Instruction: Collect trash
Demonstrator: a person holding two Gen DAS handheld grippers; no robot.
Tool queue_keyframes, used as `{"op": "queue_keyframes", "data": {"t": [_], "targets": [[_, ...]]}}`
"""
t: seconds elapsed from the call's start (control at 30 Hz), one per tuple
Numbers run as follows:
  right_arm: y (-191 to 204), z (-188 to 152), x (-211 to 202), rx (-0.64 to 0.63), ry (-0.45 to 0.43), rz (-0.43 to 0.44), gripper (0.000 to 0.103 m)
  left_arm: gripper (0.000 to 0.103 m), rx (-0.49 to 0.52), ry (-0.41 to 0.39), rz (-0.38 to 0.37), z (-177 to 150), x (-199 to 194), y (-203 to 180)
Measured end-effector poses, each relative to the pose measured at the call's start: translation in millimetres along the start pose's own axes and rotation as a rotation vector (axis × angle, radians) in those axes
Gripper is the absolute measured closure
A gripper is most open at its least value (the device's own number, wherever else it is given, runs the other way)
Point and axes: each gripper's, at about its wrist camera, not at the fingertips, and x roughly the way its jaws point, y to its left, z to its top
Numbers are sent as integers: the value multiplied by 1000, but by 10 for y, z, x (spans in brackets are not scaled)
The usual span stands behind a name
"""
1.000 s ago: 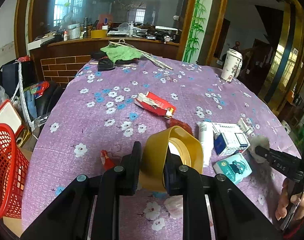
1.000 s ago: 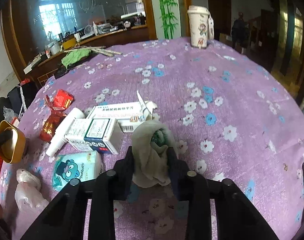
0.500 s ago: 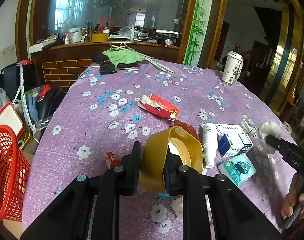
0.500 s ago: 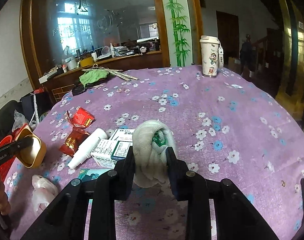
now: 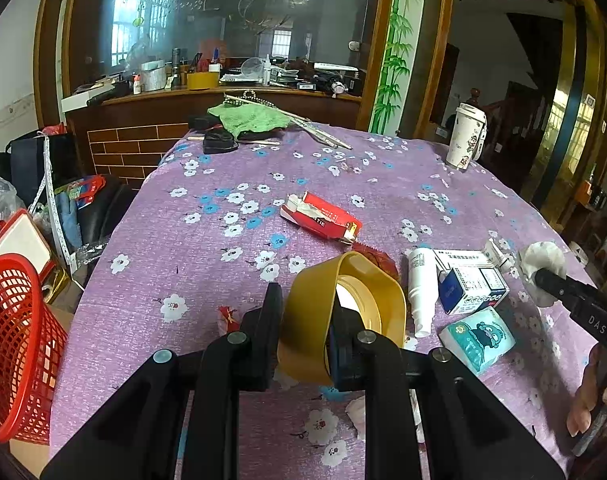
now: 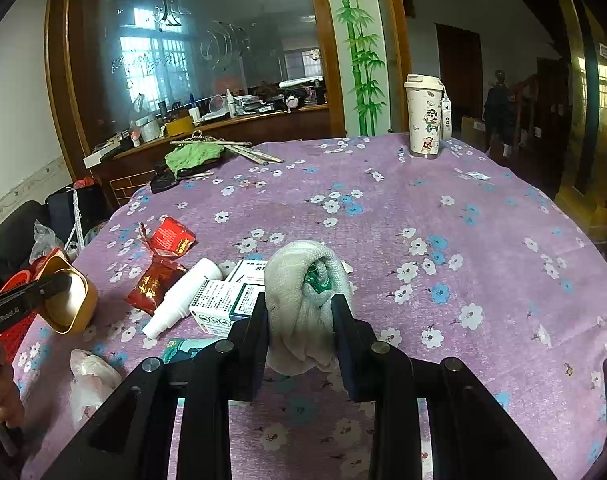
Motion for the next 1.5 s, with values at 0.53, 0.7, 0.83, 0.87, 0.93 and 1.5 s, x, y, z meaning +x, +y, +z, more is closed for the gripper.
{"op": "queue_keyframes", "data": {"t": [0.53, 0.7, 0.83, 0.87, 0.93, 1.5], "targets": [[76, -16, 2, -35, 2, 27, 71, 84, 3, -1, 12, 3, -22, 16], [86, -15, -5, -36, 3, 34, 71, 84, 4, 6, 19, -6, -7, 25], [107, -19, 7, -45, 10, 40, 71, 84, 6, 2, 26, -6, 4, 34], [112, -19, 7, -47, 10, 41, 71, 84, 5, 4, 27, -8, 10, 33], [126, -23, 4, -53, 10, 47, 71, 84, 6, 6, 26, -9, 20, 35], [149, -37, 36, -61, 17, 59, 71, 84, 10, 14, 30, -48, 53, 33]]}}
